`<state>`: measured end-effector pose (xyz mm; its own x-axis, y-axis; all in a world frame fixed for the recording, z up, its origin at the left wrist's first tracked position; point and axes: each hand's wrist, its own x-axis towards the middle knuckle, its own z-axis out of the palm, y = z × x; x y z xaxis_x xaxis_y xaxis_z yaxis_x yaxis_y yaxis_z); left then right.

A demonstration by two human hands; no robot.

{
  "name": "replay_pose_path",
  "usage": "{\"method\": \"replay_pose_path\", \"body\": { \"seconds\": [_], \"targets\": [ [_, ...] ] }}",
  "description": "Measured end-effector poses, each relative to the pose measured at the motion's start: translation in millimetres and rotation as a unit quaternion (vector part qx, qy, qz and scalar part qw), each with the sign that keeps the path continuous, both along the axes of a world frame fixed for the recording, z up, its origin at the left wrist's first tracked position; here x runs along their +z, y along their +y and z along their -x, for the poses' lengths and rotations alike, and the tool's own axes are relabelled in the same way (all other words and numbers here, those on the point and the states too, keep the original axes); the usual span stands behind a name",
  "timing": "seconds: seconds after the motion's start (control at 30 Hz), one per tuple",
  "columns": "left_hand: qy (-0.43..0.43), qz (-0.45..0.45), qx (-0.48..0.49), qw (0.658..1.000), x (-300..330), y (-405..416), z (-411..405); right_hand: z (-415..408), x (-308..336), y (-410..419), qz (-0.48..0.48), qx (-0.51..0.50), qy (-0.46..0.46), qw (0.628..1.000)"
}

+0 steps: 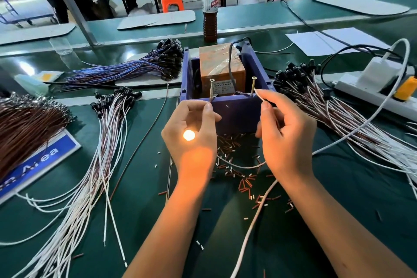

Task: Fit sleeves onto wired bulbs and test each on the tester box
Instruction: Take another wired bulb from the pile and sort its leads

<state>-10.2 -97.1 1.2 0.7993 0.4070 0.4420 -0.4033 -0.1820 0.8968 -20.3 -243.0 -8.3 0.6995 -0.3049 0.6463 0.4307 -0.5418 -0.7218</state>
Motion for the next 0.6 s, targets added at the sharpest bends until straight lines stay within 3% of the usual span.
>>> {"method": "replay_pose_path", "body": {
  "seconds": [0.17,0.27,0.4,0.6],
  "targets": [
    [0.007,0.014,-0.008,1.000,4,-1,6,0,-1,-1,-0.019,0.009,-0.002,1.000],
    [-0.009,0.038,-0.045,0.998,11,-2,13,2,3,0,-0.090,0.039,0.030,0.995],
    [-0.019,0.083,-0.146,0.986,32,-18,18,9,21,-18,-0.092,0.035,0.030,0.995],
    [0.091,0.084,-0.350,0.929,72,-91,11,31,58,-107,-0.055,-0.048,0.055,0.996]
  ]
}}
